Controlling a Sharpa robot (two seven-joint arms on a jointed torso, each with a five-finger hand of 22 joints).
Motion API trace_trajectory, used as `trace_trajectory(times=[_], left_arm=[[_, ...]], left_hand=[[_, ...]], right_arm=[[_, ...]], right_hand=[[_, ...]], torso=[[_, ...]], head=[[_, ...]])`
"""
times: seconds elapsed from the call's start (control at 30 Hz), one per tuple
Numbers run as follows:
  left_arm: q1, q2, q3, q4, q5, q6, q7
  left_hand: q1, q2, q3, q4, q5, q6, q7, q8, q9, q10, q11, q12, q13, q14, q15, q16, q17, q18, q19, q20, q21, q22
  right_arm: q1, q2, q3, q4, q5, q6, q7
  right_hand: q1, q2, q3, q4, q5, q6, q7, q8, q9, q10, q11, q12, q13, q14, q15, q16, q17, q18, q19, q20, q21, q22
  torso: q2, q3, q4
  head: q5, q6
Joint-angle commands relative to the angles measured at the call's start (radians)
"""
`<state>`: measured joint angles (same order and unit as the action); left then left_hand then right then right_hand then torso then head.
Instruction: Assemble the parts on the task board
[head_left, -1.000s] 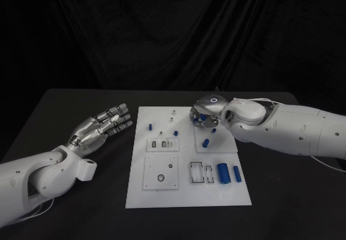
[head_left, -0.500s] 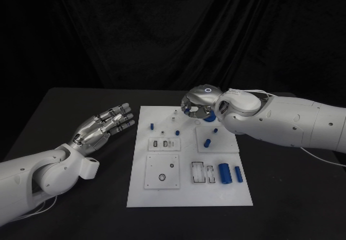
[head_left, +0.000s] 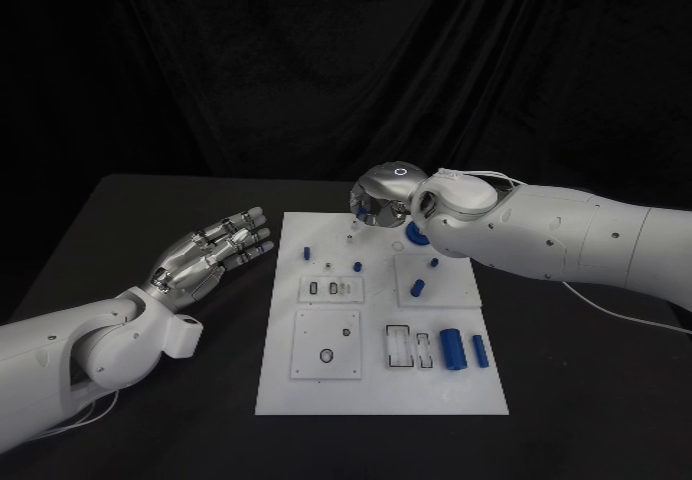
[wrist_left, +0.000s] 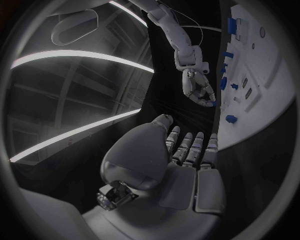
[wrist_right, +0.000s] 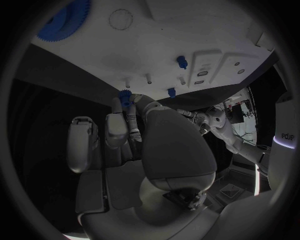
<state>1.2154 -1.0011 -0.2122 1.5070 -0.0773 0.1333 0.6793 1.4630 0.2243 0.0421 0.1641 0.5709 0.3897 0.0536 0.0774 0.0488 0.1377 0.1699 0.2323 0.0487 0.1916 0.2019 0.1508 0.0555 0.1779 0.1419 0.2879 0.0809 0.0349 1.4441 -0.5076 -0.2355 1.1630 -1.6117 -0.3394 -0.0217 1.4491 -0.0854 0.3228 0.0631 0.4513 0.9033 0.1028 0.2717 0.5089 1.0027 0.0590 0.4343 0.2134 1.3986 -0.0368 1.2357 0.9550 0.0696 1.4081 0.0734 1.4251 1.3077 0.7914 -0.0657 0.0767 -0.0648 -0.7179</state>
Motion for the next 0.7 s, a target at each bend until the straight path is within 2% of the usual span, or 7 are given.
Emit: trace_trajectory(times=[0.03, 0.3, 0.7], left_arm=[[0.001, 0.004, 0.001, -0.001, 0.0, 0.015, 0.235], [0.001, 0.008, 0.001, -0.002, 0.0, 0.019, 0.234], [0.001, 0.009, 0.001, -0.004, 0.0, 0.02, 0.231]], left_hand=[[0.001, -0.001, 0.005, -0.001, 0.003, 0.002, 0.007, -0.003, 0.002, 0.0, 0.009, 0.006, -0.001, 0.002, 0.007, 0.005, -0.001, -0.019, 0.001, 0.005, -0.001, -0.001], [0.001, -0.001, 0.007, -0.002, 0.003, 0.003, 0.008, -0.003, 0.002, -0.001, 0.01, 0.007, -0.001, 0.001, 0.007, 0.005, -0.001, -0.02, 0.001, 0.005, -0.001, -0.001], [0.001, -0.001, 0.01, -0.003, 0.003, 0.003, 0.008, -0.004, 0.002, -0.001, 0.01, 0.008, -0.001, 0.001, 0.008, 0.005, -0.002, -0.021, 0.001, 0.005, -0.001, -0.001]], right_arm=[[-0.005, 0.01, 0.001, -0.014, 0.009, 0.024, 0.009], [-0.011, 0.029, 0.001, -0.037, 0.01, 0.038, 0.011], [-0.015, 0.039, 0.002, -0.045, 0.01, 0.044, 0.014]], right_hand=[[0.006, -0.005, 0.006, 0.0, -0.001, -0.006, 0.0, -0.006, 0.002, 0.014, -0.01, -0.007, -0.001, 0.004, 0.0, 0.005, -0.001, -0.01, 0.004, 0.0, 0.003, 0.046], [0.006, -0.004, 0.01, 0.0, -0.012, -0.01, -0.001, -0.011, 0.003, 0.01, -0.008, -0.014, -0.001, 0.002, -0.001, 0.003, -0.003, -0.01, 0.003, -0.001, 0.002, 0.046], [0.007, -0.003, 0.013, -0.001, -0.017, -0.014, -0.001, -0.015, 0.004, 0.009, -0.007, -0.017, -0.001, 0.0, -0.002, 0.001, -0.004, -0.01, 0.002, -0.001, 0.001, 0.046]], torso=[[0.003, 0.0008, 0.0029], [0.005, -0.0007, 0.0042], [0.007, -0.0019, 0.005]], head=[[-0.005, -0.002], [-0.008, -0.002], [-0.011, -0.009]])
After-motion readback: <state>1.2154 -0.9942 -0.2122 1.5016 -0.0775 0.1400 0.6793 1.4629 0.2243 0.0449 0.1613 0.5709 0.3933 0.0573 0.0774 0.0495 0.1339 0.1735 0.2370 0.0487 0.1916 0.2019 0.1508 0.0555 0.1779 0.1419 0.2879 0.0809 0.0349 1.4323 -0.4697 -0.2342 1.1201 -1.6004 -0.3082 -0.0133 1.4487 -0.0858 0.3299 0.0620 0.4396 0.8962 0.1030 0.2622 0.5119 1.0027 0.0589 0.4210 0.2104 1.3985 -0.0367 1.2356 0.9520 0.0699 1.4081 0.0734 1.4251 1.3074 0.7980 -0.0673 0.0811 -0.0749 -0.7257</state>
